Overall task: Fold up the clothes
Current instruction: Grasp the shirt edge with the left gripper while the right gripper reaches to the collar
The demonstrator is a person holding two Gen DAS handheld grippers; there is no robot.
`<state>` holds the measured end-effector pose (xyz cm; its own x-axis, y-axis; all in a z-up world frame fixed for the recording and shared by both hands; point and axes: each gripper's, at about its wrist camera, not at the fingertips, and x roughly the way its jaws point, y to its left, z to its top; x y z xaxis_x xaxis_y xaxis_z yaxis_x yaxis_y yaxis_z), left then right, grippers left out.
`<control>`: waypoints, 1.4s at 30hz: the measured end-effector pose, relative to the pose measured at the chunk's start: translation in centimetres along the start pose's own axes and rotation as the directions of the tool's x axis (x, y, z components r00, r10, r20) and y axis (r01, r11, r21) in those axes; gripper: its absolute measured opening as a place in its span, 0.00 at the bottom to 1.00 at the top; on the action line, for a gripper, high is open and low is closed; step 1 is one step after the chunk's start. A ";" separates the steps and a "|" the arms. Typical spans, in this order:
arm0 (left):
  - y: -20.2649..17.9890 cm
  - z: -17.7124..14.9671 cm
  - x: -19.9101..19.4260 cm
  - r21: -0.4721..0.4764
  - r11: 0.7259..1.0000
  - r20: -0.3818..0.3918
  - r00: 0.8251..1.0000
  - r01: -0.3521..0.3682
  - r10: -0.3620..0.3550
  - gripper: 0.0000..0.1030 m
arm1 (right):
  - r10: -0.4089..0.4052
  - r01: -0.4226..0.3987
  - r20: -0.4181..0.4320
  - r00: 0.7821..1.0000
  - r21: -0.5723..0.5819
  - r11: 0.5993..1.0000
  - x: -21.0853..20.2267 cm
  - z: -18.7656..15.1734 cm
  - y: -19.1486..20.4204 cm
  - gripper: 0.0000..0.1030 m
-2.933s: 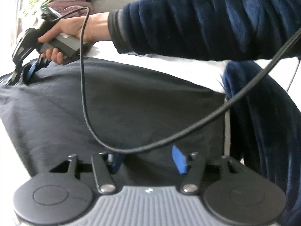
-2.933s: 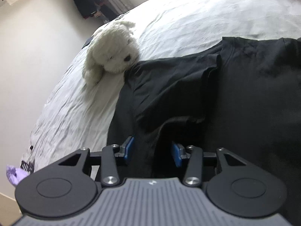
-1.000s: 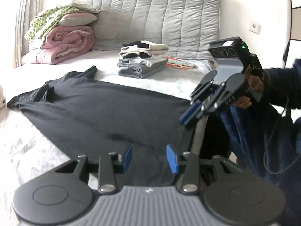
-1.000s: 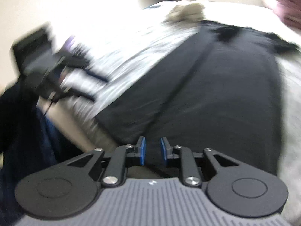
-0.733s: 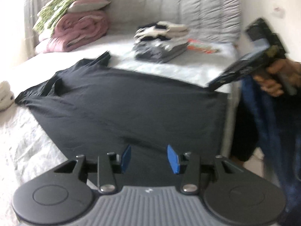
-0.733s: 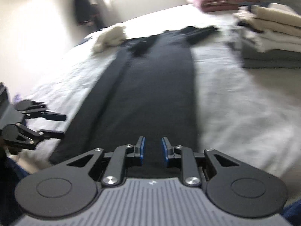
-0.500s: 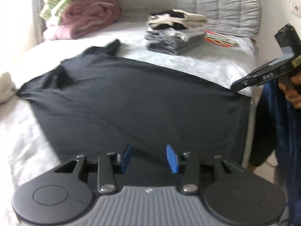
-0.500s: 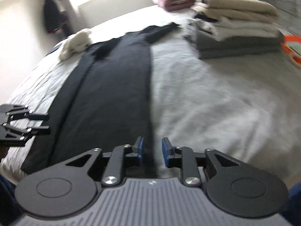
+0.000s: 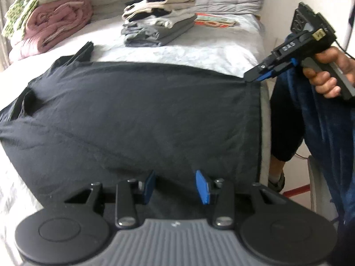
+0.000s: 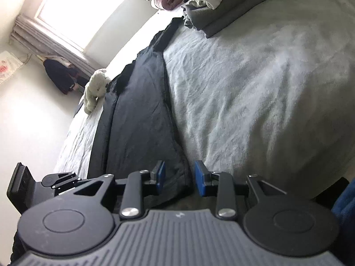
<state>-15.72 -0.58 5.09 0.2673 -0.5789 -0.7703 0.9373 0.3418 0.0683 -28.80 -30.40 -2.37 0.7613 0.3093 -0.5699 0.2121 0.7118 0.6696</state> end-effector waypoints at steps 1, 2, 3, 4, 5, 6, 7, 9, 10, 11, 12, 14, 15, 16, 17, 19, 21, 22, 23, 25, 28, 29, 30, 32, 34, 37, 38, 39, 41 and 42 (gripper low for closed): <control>0.0 0.2 -0.1 0.004 1.000 0.007 1.000 0.000 0.000 0.40 | -0.010 0.010 0.011 1.000 -0.014 1.000 0.0 -0.2 0.2 0.23; 0.0 0.4 -0.2 0.006 1.000 0.015 1.000 0.000 0.000 0.40 | -0.022 0.022 0.020 1.000 -0.029 0.999 0.0 -0.3 0.5 0.17; 0.2 0.6 -0.5 -0.005 1.000 0.034 0.999 0.000 0.000 0.40 | -0.036 0.037 0.025 0.999 -0.044 0.998 0.1 -0.4 0.7 0.12; 0.5 0.9 -0.9 -0.022 1.000 0.057 0.998 0.000 0.002 0.40 | -0.047 0.049 0.033 0.998 -0.057 0.997 0.1 -0.6 0.9 0.12; 0.8 1.1 -1.3 -0.038 0.999 0.081 0.997 0.000 0.003 0.40 | -0.053 0.056 0.043 0.998 -0.069 0.996 0.1 -0.7 1.1 0.11; 1.3 1.3 -1.6 -0.066 0.998 0.108 0.994 0.004 0.003 0.40 | -0.059 0.064 0.056 0.997 -0.084 0.994 0.1 -0.8 1.4 0.10; 1.7 1.6 -1.8 -0.099 0.995 0.127 0.992 0.006 0.007 0.40 | -0.063 0.071 0.074 0.995 -0.104 0.992 0.1 -0.9 1.8 0.10; 2.4 2.1 -1.6 -0.157 0.988 0.151 0.988 0.004 0.020 0.40 | -0.084 0.102 0.118 0.989 -0.157 0.982 -0.1 -1.2 2.9 0.09; 2.7 2.4 -1.4 -0.178 0.984 0.156 0.987 0.000 0.029 0.40 | -0.101 0.128 0.139 0.985 -0.199 0.972 -0.2 -1.4 3.7 0.08; 2.8 2.7 -1.2 -0.189 0.982 0.159 0.987 -0.002 0.032 0.40 | -0.114 0.149 0.157 0.981 -0.236 0.960 -0.1 -1.6 4.4 0.07; 2.8 3.0 -1.1 -0.196 0.981 0.162 0.986 -0.002 0.034 0.40 | -0.122 0.165 0.168 0.978 -0.269 0.949 0.2 -1.7 5.1 0.07; 2.7 3.6 -0.7 -0.196 0.981 0.166 0.985 -0.007 0.040 0.40 | -0.139 0.200 0.189 0.972 -0.355 0.913 0.6 -2.2 6.8 0.07; 2.7 3.9 -0.5 -0.194 0.981 0.165 0.985 -0.017 0.049 0.41 | -0.144 0.215 0.199 0.969 -0.401 0.891 0.8 -2.5 7.5 0.07; 2.8 4.2 -0.2 -0.199 0.980 0.158 0.985 -0.031 0.063 0.41 | -0.144 0.224 0.208 0.968 -0.444 0.867 1.0 -2.9 8.1 0.07; 3.1 4.5 0.1 -0.206 0.978 0.150 0.986 -0.046 0.078 0.41 | -0.144 0.232 0.212 0.967 -0.481 0.846 1.2 -3.3 8.7 0.07; 3.9 5.4 0.8 -0.234 0.968 0.123 0.985 -0.091 0.123 0.41 | -0.143 0.239 0.218 0.965 -0.519 0.821 1.4 -3.8 9.1 0.07; 5.0 6.8 1.5 -0.251 0.958 0.090 0.982 -0.140 0.167 0.41 | -0.135 0.234 0.218 0.967 -0.534 0.812 1.7 -4.0 9.0 0.07; 5.5 7.7 1.9 -0.252 0.953 0.077 0.979 -0.166 0.190 0.42 | -0.133 0.232 0.218 0.967 -0.535 0.812 1.7 -4.0 8.8 0.07; 6.0 8.8 2.4 -0.242 0.952 0.071 0.975 -0.186 0.209 0.42 | -0.130 0.229 0.218 0.967 -0.530 0.816 1.8 -4.0 8.6 0.07; 7.1 11.8 3.7 -0.205 0.953 0.076 0.967 -0.224 0.244 0.48 | -0.122 0.216 0.210 0.970 -0.510 0.833 1.7 -3.9 8.0 0.07; 9.0 17.3 6.9 -0.143 0.954 0.088 0.957 -0.264 0.278 0.49 | -0.105 0.181 0.186 0.977 -0.461 0.869 1.5 -3.4 6.9 0.07; 9.6 19.2 8.3 -0.114 0.954 0.089 0.953 -0.279 0.289 0.49 | -0.098 0.170 0.180 0.979 -0.445 0.879 1.4 -3.3 6.6 0.07; 10.0 21.1 9.7 -0.075 0.951 0.090 0.947 -0.301 0.307 0.49 | -0.091 0.159 0.174 0.980 -0.430 0.888 1.3 -3.1 6.3 0.07; 11.1 24.6 13.3 0.007 0.937 0.083 0.934 -0.348 0.346 0.51 | -0.072 0.133 0.162 0.984 -0.401 0.907 1.1 -2.8 5.7 0.07; 12.3 27.4 17.4 0.053 0.921 0.051 0.923 -0.385 0.382 0.51 | -0.048 0.099 0.145 0.988 -0.372 0.923 1.0 -2.4 5.2 0.07; 14.0 30.7 23.1 0.084 0.902 0.004 0.905 -0.423 0.425 0.51 | -0.020 0.059 0.121 0.992 -0.331 0.942 1.1 -1.9 4.5 0.07; 14.5 31.4 24.7 0.083 0.893 -0.010 0.896 -0.442 0.444 0.51 | -0.011 0.046 0.113 0.994 -0.316 0.948 1.1 -1.7 4.3 0.07; 15.0 31.9 26.1 0.081 0.885 -0.022 0.887 -0.458 0.461 0.51 | -0.002 0.034 0.107 0.994 -0.304 0.952 1.2 -1.6 4.1 0.07; 16.4 32.5 28.3 0.051 0.874 -0.057 0.872 -0.483 0.486 0.52 | 0.016 0.011 0.094 0.995 -0.280 0.960 1.2 -1.3 3.7 0.07; 17.2 32.8 29.4 0.034 0.868 -0.076 0.865 -0.496 0.497 0.52 | 0.024 0.000 0.087 0.996 -0.270 0.963 1.2 -1.1 3.5 0.07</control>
<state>15.58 -36.02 4.44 0.6797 -0.2746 -0.6802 0.6887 0.5581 0.4629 -27.83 -26.80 -1.26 0.8165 0.2704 -0.5101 0.0387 0.8559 0.5157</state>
